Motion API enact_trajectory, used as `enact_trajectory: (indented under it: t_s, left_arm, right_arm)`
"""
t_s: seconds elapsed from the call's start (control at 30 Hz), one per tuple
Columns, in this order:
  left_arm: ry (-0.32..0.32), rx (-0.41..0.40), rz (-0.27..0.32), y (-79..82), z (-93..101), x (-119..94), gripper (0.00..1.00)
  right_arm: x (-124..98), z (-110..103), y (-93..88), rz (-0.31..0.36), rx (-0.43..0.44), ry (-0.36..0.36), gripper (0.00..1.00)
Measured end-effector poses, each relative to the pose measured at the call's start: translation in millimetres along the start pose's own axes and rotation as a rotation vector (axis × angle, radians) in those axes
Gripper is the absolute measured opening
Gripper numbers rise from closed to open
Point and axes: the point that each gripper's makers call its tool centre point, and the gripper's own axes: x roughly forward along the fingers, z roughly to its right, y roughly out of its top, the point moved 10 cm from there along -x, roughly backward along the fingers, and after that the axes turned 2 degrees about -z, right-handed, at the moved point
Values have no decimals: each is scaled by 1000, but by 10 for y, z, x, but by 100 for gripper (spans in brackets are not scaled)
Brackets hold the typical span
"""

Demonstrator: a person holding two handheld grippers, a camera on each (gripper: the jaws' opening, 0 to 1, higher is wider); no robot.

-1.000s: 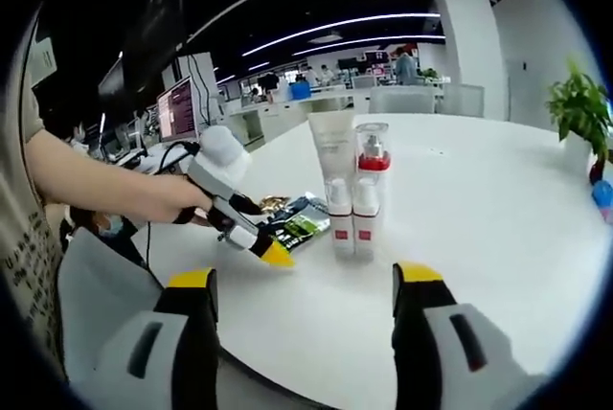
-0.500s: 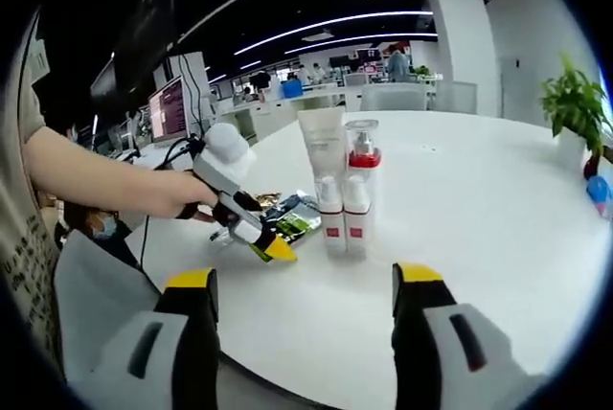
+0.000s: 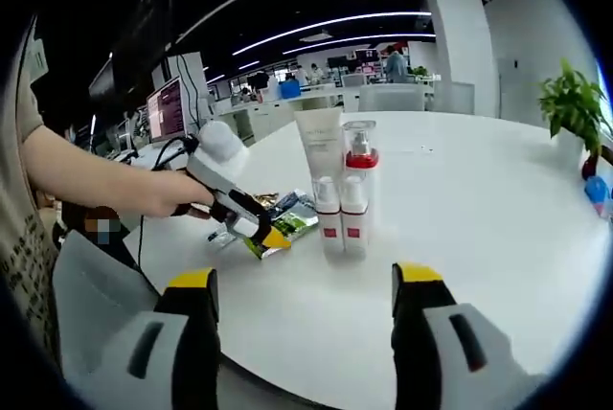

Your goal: Arrange the skincare products in the storage area until every visible bottle or jar stands upright without overlapping.

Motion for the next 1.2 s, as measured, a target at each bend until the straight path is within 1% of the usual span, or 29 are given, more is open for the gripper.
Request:
enact_trajectory:
  t_s: [0.03,0.17,0.3,0.33,0.4,0.43,0.47,0.5,0.53,0.57,0.6,0.63,0.67,0.83,1.0,1.2]
  left_arm:
    - [0,-3,9,1,-4,9,57]
    - [1,-9,15,-8,-4,15,56]
    - [12,-21,22,-25,11,7,54]
    - [20,-36,25,-37,12,-1,54]
    - [30,-48,29,-63,19,-23,51]
    - [32,-46,32,-78,28,-43,46]
    - [25,-39,38,-89,34,-56,32]
    - [17,-43,41,-108,38,-63,26]
    - [-1,-85,54,-123,58,-53,24]
    - [6,-65,50,-128,44,-63,22]
    - [8,-67,44,-127,39,-72,20]
    - [2,-76,44,-132,34,-78,18]
    - [-7,-102,47,-146,26,-87,16]
    - [-13,-117,55,-222,8,-188,12]
    - [-23,-146,68,-291,1,-308,10]
    - [-31,-167,100,-339,19,-479,9]
  right_arm:
    - [0,0,-1,0,0,0,74]
    - [-1,-1,0,-1,-2,0,74]
    - [-3,0,2,1,-4,-2,73]
    - [-4,-1,1,1,-5,-2,73]
    - [-5,0,1,1,-6,-4,73]
    - [-5,0,1,1,-7,-4,73]
    - [-5,0,1,1,-7,-5,73]
    - [-6,0,2,2,-8,-5,73]
    - [-6,0,2,2,-8,-6,73]
    - [-5,-1,2,2,-9,-5,73]
    - [-5,-3,3,2,-11,-4,73]
    - [-4,-6,4,1,-13,-3,73]
    - [-5,-9,4,1,-15,-2,73]
    - [-5,-17,8,2,-23,1,73]
    - [-2,-28,12,2,-35,8,73]
    - [2,-54,15,1,-54,20,73]
